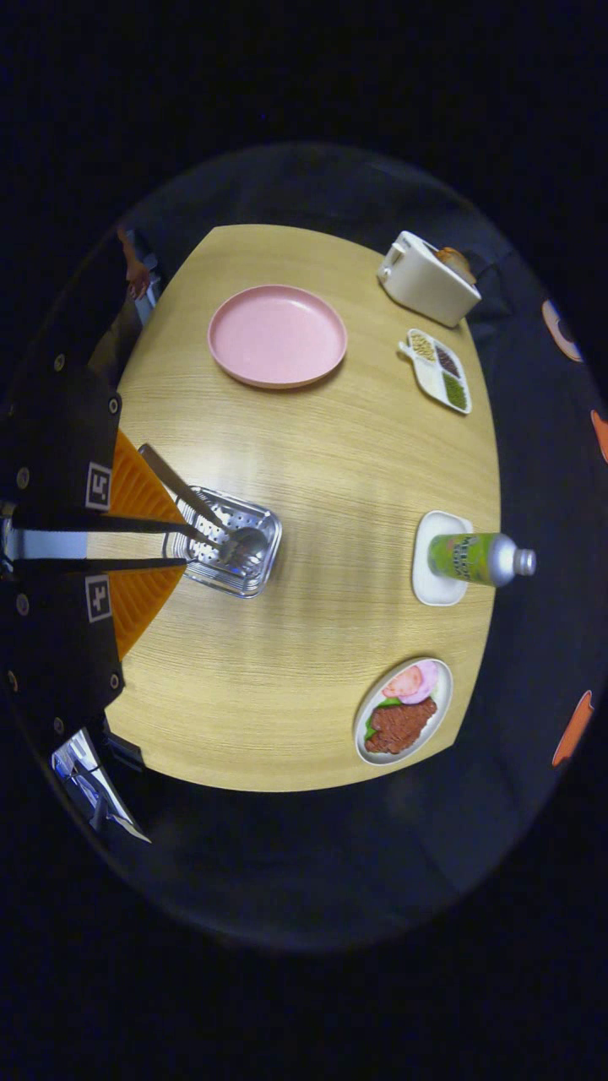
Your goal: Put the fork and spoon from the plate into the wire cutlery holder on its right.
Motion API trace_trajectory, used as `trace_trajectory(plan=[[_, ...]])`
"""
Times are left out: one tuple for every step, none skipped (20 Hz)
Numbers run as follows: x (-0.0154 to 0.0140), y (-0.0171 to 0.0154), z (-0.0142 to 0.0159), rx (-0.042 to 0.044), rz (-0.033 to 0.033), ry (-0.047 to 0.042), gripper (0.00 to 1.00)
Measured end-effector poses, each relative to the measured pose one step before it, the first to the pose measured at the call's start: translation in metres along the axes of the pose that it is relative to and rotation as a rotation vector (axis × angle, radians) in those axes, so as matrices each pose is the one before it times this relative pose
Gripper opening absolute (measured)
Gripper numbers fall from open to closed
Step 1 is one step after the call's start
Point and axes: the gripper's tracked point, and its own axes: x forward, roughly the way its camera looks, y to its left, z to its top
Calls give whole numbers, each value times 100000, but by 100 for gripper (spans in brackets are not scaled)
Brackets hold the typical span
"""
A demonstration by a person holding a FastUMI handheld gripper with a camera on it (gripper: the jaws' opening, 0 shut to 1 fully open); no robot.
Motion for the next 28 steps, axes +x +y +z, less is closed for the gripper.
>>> trace_trajectory(plan=[[-931, 3, 920, 1406, 522, -5525, 14], [-1162, 13, 971, 2340, 462, -5581, 14], [-1234, 127, 1230, 2308, 1473, -6663, 14], [-882, -179, 1543, 1537, -642, -7003, 15], [-662, -404, 1667, -78, -1798, -8917, 17], [-670, -577, 1697, -606, -2347, -8091, 18], [-948, -222, 1424, 53, -1440, -7591, 17], [-964, 209, 1704, 1116, -744, -7359, 17], [-764, 50, 1463, 1678, -616, -6940, 18], [-606, 4, 1474, 1632, -719, -6797, 18], [-515, -246, 1422, 1668, -2617, -6745, 20], [-254, -810, 803, 728, -1779, -5705, 20], [-656, -91, 1478, 545, -1142, -6271, 20], [-652, 61, 1573, 593, -955, -6057, 20], [-505, 390, 1591, 1014, -627, -6376, 20], [-293, 297, 1557, 874, -814, -6494, 20], [-371, 162, 1573, 768, -815, -6088, 22], [-404, 598, 2078, 451, -863, -5361, 24], [-336, 35, 1278, 233, -1119, -3917, 28], [-542, 526, 1087, -66, 1119, -3123, 28], [-381, 614, 1167, -239, 876, -3635, 29], [-325, 604, 1014, -538, 1168, -2437, 30], [-354, 742, 740, -359, 1338, -1886, 36], [-465, 525, 467, -256, 1750, -1272, 43], [-355, 725, 480, -331, 1399, -1185, 50], [-194, 624, 313, -334, 994, -919, 58], [-105, 320, 42, -176, 579, -311, 66], [-150, 570, -81, 508, 950, -167, 71]])
